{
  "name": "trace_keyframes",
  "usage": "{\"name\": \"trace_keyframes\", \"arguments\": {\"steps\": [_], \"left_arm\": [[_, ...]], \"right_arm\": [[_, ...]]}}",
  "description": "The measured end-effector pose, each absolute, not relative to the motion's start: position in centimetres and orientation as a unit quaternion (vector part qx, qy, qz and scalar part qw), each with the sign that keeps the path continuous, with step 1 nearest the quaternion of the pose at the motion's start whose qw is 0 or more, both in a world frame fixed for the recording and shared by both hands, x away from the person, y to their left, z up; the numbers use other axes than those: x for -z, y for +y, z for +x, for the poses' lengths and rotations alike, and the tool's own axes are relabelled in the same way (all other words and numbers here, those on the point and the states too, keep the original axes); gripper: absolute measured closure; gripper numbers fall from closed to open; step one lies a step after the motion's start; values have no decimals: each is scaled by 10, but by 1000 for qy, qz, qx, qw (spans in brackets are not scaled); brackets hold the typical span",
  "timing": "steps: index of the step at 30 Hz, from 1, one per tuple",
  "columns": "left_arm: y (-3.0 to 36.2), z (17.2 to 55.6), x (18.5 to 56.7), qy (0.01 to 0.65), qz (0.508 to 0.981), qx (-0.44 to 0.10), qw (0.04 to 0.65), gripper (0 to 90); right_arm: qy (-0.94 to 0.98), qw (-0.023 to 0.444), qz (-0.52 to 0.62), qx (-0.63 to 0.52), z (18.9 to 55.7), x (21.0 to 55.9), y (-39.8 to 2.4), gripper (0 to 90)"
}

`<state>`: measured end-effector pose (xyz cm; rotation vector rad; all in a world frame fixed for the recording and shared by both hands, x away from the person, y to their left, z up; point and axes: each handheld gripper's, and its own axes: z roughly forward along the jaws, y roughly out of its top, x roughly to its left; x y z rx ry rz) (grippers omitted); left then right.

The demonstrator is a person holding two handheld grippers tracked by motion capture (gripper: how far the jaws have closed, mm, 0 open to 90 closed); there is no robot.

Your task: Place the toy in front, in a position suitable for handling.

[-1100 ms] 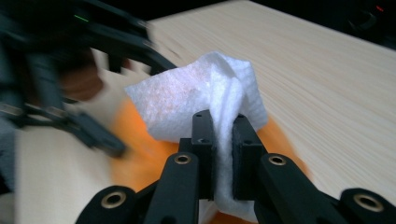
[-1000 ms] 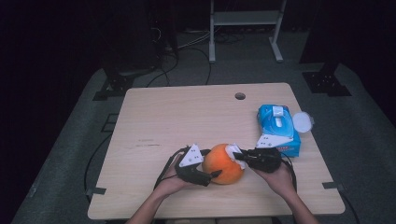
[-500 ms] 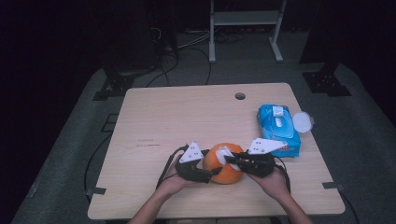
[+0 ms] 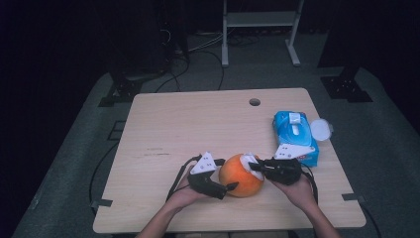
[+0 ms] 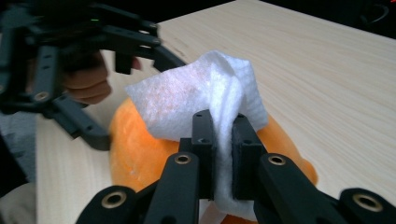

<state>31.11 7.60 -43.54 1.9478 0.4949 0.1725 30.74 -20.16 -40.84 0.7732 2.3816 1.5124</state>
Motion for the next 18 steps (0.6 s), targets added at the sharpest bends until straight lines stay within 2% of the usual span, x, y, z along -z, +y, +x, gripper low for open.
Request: {"name": "trace_keyframes", "arguments": {"steps": [3, 5, 6, 8, 11, 15, 18], "left_arm": [[75, 316, 444, 231, 820, -20, 524, 55], [73, 316, 446, 232, 822, -20, 520, 62], [73, 314, 444, 224, 826, -24, 517, 94], [75, 312, 441, 219, 826, -39, 519, 199], [75, 307, 436, 205, 816, -76, 535, 279], [70, 299, 428, 184, 811, -139, 538, 299], [65, 295, 430, 164, 820, -151, 527, 293]], "right_arm": [[812, 100, 252, -517, 306, 410, -197, 815], [814, 100, 249, -515, 305, 410, -193, 814], [814, 102, 248, -515, 304, 411, -191, 814], [814, 106, 247, -514, 302, 410, -189, 814], [808, 123, 248, -520, 300, 404, -190, 815], [797, 136, 220, -546, 289, 389, -180, 815], [810, 133, 185, -540, 277, 388, -154, 816]]}}
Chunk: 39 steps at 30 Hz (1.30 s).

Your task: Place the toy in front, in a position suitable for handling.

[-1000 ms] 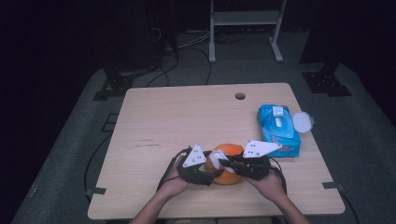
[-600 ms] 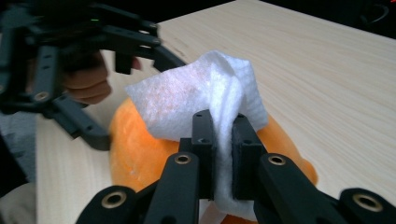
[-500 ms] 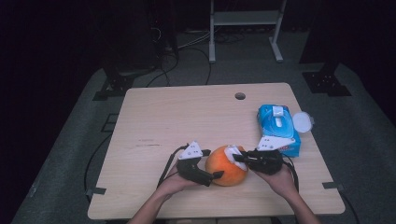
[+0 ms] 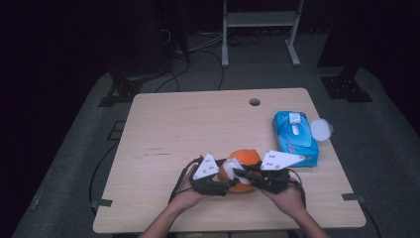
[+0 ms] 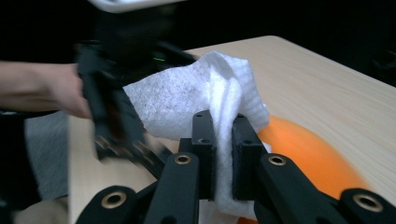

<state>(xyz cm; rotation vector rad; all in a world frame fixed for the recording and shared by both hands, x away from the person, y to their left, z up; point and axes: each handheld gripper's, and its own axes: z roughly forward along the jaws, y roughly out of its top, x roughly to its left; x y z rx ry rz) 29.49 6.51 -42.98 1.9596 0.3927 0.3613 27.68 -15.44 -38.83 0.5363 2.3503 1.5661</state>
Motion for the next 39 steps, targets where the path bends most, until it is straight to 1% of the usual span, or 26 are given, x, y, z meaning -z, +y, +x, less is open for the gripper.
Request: {"name": "trace_keyframes", "arguments": {"steps": [2, 5, 8, 10, 11, 12, 13, 14, 15, 16, 19, 20, 22, 24, 26, 29, 33, 35, 37, 39], "left_arm": [[63, 293, 432, 155, 826, -162, 516, 291], [65, 294, 435, 152, 829, -161, 513, 289], [66, 295, 438, 148, 829, -158, 515, 283], [67, 296, 438, 150, 829, -154, 516, 262], [68, 298, 439, 156, 828, -144, 519, 229], [68, 301, 440, 172, 822, -129, 527, 175], [69, 305, 441, 197, 816, -106, 533, 110], [69, 309, 442, 214, 815, -85, 532, 76], [69, 310, 444, 215, 814, -80, 534, 76], [70, 309, 444, 208, 817, -82, 532, 96], [69, 304, 439, 195, 823, -102, 524, 201], [67, 301, 438, 187, 825, -114, 522, 216], [62, 296, 438, 169, 828, -135, 516, 227], [59, 291, 437, 147, 835, -153, 508, 231], [57, 288, 437, 132, 838, -165, 503, 234], [60, 290, 438, 131, 835, -160, 509, 247], [63, 294, 440, 137, 835, -146, 513, 248], [66, 298, 441, 148, 833, -135, 516, 247], [69, 302, 442, 165, 829, -119, 521, 228], [71, 306, 443, 182, 825, -99, 525, 186]], "right_arm": [[822, 145, 177, -521, 274, 392, -143, 817], [818, 137, 191, -524, 279, 393, -148, 818], [805, 146, 230, -526, 292, 395, -171, 818], [801, 149, 250, -523, 298, 397, -183, 817], [800, 143, 260, -521, 301, 399, -189, 817], [799, 137, 268, -521, 303, 401, -194, 817], [798, 136, 271, -521, 304, 403, -196, 816], [799, 136, 271, -519, 304, 404, -197, 816], [800, 135, 268, -519, 304, 404, -196, 816], [802, 138, 266, -517, 303, 403, -194, 816], [807, 150, 250, -514, 297, 399, -184, 815], [808, 151, 246, -514, 295, 398, -181, 815], [810, 144, 232, -519, 289, 394, -172, 815], [816, 125, 211, -524, 283, 393, -160, 816], [822, 121, 199, -520, 280, 394, -152, 816], [820, 125, 204, -521, 283, 393, -155, 814], [807, 146, 241, -520, 297, 394, -180, 814], [800, 145, 266, -518, 304, 398, -194, 814], [797, 138, 284, -514, 308, 402, -204, 814], [796, 134, 288, -515, 310, 405, -208, 814]]}}
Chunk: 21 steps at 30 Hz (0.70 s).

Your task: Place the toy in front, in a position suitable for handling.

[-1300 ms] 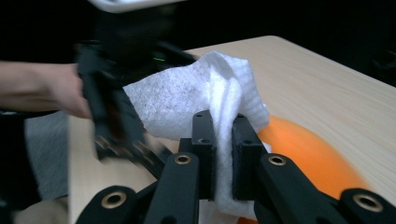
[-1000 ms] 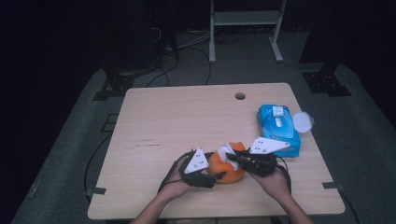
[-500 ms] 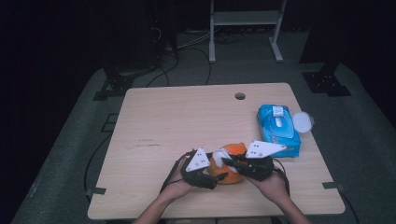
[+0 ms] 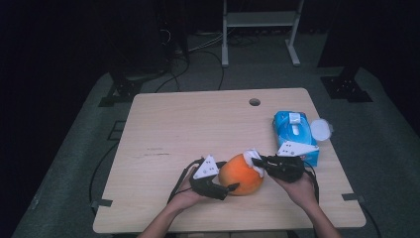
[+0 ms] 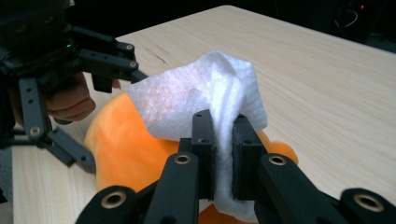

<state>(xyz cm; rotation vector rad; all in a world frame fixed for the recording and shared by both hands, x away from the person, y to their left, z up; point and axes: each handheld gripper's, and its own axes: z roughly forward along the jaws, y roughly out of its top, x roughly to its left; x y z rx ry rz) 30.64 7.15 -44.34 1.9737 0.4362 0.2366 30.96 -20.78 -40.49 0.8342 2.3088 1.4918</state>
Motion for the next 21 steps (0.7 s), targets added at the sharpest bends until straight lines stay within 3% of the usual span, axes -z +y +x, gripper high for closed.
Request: {"name": "trace_keyframes", "arguments": {"steps": [4, 9, 17, 21], "left_arm": [[72, 311, 444, 221, 813, -60, 536, 107], [75, 310, 442, 215, 813, -73, 537, 220], [82, 319, 447, 260, 799, -50, 539, 226], [83, 318, 446, 260, 798, -49, 542, 244]], "right_arm": [[799, 142, 284, -511, 308, 405, -201, 813], [795, 153, 280, -516, 306, 404, -199, 813], [813, 124, 222, -523, 290, 401, -167, 810], [812, 129, 232, -520, 296, 400, -174, 812]]}}
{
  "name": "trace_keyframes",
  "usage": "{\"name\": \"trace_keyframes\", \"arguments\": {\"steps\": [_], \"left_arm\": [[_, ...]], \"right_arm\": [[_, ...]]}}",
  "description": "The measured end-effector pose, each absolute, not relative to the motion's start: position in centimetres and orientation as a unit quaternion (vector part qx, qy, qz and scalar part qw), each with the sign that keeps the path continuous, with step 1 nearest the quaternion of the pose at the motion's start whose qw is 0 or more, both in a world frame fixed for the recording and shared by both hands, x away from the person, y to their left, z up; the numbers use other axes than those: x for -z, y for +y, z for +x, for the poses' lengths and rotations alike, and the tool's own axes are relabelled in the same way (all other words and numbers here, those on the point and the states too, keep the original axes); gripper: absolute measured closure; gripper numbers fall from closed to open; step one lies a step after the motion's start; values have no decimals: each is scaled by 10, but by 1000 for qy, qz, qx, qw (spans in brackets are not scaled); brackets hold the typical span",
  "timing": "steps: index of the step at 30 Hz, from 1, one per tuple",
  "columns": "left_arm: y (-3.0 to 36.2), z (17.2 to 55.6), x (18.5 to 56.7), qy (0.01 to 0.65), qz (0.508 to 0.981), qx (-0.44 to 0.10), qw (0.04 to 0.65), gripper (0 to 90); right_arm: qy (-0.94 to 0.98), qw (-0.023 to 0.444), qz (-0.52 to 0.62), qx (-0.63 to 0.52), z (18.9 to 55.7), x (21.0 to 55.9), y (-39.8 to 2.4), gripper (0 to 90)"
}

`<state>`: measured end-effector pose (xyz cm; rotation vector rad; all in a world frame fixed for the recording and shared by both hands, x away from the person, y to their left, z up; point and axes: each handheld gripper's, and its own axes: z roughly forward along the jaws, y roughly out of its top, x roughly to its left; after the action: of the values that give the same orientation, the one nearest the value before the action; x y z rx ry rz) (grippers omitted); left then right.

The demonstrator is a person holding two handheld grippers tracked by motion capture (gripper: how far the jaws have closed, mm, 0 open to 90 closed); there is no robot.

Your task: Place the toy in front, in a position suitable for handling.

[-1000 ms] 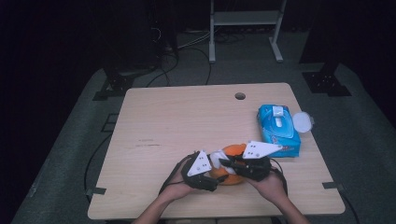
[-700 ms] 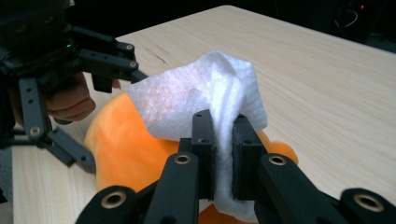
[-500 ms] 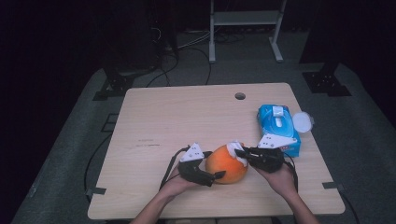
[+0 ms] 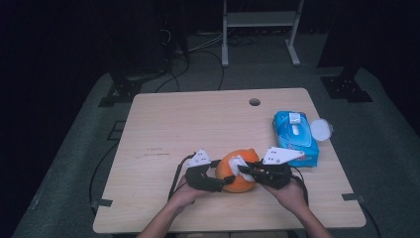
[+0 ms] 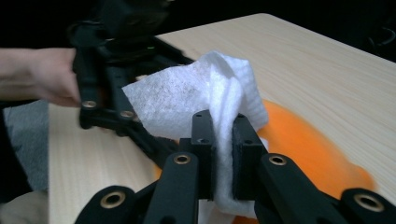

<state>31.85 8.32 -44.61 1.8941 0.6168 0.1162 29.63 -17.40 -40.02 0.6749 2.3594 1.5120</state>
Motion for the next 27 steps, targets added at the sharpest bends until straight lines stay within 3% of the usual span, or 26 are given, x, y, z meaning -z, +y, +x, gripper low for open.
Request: {"name": "trace_keyframes", "arguments": {"steps": [5, 12, 22, 27], "left_arm": [[77, 314, 442, 244, 799, -74, 544, 246], [62, 297, 437, 180, 822, -137, 523, 244], [71, 304, 442, 176, 824, -124, 524, 243], [74, 309, 444, 187, 831, -94, 516, 156]], "right_arm": [[802, 137, 259, -520, 299, 401, -189, 814], [817, 121, 201, -526, 283, 395, -152, 814], [798, 156, 267, -517, 303, 396, -192, 815], [798, 142, 278, -515, 306, 404, -195, 815]]}}
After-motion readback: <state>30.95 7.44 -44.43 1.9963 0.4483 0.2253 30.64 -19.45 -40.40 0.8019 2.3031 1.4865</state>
